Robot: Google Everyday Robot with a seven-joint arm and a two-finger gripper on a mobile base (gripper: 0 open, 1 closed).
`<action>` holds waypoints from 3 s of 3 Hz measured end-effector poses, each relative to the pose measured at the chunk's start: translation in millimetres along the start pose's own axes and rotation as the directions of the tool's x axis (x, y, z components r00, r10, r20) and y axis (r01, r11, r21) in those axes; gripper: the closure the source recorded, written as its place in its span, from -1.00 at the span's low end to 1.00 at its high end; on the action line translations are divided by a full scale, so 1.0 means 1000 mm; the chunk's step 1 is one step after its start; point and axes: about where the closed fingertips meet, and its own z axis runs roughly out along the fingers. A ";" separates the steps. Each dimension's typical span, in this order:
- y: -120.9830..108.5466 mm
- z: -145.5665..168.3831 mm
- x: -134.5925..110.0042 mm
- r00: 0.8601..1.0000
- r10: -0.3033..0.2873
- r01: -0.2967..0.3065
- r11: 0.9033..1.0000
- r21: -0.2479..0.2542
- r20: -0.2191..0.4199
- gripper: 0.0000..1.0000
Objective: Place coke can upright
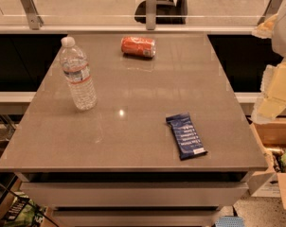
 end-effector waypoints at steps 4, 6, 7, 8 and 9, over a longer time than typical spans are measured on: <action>-0.041 -0.023 -0.051 0.992 -0.089 0.090 0.996 0.012 -0.089 -1.00; -0.062 -0.022 -0.092 0.989 -0.124 0.127 0.992 0.028 -0.083 -1.00; -0.072 -0.009 -0.111 0.988 -0.138 0.140 0.990 0.025 -0.067 -1.00; -0.083 0.017 -0.134 0.984 -0.171 0.171 0.985 -0.004 -0.050 -1.00; -0.094 0.040 -0.153 0.979 -0.199 0.198 0.980 -0.030 -0.042 -1.00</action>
Offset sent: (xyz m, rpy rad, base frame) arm 0.0174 0.0097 0.0263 -0.0765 0.0037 0.0421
